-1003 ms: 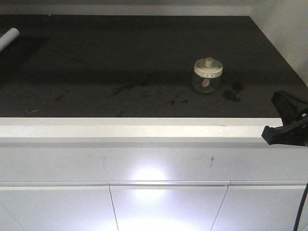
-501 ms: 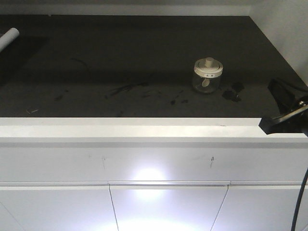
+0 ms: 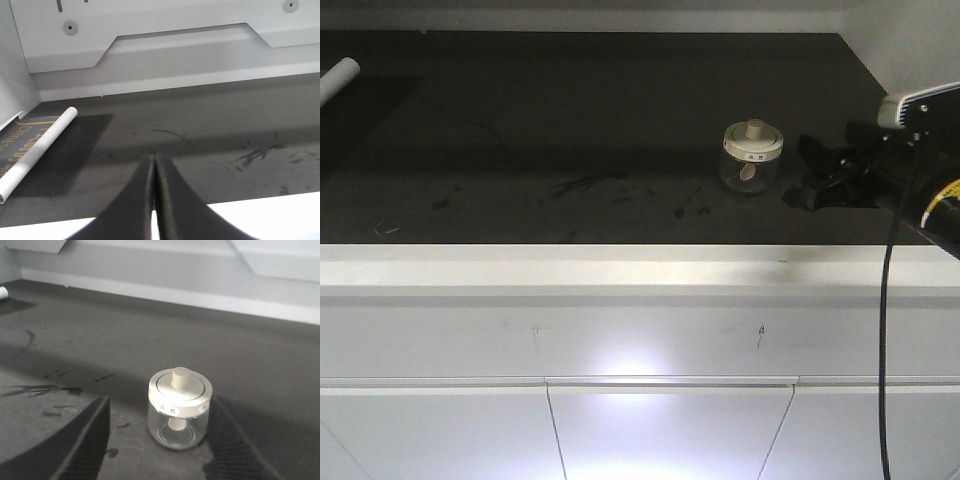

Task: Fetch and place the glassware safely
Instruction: 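Close the right gripper on the white lid of the glass jar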

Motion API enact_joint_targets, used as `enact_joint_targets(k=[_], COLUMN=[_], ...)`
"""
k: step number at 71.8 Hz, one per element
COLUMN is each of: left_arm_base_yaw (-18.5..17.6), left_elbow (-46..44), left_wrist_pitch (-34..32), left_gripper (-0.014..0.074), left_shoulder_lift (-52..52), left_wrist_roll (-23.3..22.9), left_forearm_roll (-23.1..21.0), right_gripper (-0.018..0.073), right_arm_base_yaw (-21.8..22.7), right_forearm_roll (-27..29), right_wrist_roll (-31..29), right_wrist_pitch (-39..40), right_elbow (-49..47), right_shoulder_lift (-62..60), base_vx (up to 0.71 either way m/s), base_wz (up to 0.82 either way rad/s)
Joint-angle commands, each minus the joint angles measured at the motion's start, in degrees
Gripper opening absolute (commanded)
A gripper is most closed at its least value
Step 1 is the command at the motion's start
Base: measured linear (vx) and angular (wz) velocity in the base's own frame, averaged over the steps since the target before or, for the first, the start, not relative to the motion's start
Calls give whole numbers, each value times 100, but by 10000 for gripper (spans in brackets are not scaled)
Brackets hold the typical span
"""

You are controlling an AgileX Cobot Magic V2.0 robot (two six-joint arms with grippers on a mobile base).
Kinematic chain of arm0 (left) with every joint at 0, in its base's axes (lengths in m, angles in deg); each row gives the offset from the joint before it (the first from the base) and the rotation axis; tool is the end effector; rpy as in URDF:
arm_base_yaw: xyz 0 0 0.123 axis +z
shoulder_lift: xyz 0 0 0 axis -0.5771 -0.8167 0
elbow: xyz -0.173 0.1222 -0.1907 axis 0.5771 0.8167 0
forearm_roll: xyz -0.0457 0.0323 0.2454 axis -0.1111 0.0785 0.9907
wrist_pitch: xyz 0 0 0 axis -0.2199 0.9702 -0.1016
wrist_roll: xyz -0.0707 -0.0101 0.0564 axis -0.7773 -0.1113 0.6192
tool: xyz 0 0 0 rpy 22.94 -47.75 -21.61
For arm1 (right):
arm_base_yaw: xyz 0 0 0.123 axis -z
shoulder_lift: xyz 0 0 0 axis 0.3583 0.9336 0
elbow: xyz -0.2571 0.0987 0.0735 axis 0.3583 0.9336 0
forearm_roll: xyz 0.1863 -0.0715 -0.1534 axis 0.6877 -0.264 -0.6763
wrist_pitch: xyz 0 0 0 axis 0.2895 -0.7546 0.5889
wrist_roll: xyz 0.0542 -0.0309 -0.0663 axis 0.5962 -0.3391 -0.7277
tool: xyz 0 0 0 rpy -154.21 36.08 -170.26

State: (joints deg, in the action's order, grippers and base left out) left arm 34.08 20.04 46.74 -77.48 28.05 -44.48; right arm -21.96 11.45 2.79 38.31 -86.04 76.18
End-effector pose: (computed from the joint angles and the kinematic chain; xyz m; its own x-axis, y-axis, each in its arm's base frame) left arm 0.1095 -0.0022 0.3115 -0.0010 0.0858 -0.9963 0.0199 0.9961 0.0858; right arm 0.3125 0.0363 0.2781 -0.1101 -0.1038 -0.9885 -0.3673 0.9284 -0.0566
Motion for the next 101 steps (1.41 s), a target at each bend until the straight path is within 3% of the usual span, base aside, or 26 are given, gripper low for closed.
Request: enact_joint_targets(k=[1, 51, 85, 92, 101], left_arm_base_yaw=[-35, -35, -35, -35, -35], left_elbow=[-154, -154, -154, -154, -154], left_wrist_pitch=[-404, -404, -404, -404, -404], left_gripper=[-7, -7, -7, -7, -7], left_shoulder_lift=[-2, -2, -2, -2, -2], left_wrist_roll=[-37, -37, -37, -37, -37], left_forearm_roll=[-44, -44, -44, -44, -44], right_gripper=[429, 417, 406, 366, 241], right_arm_base_yaw=[6, 6, -218, -218, -218], right_forearm_roll=[77, 53, -236, -215, -196], right_wrist_roll=[-63, -25, -14, -14, -14], right_wrist_pitch=[616, 1059, 879, 754, 705], right_elbow=[-554, -3653, -3724, -3724, -3724], right_shoulder_lift=[285, 3388, 3773, 3773, 3773], base_vx=[0, 0, 0, 0, 0], base_wz=[0, 0, 0, 0, 0])
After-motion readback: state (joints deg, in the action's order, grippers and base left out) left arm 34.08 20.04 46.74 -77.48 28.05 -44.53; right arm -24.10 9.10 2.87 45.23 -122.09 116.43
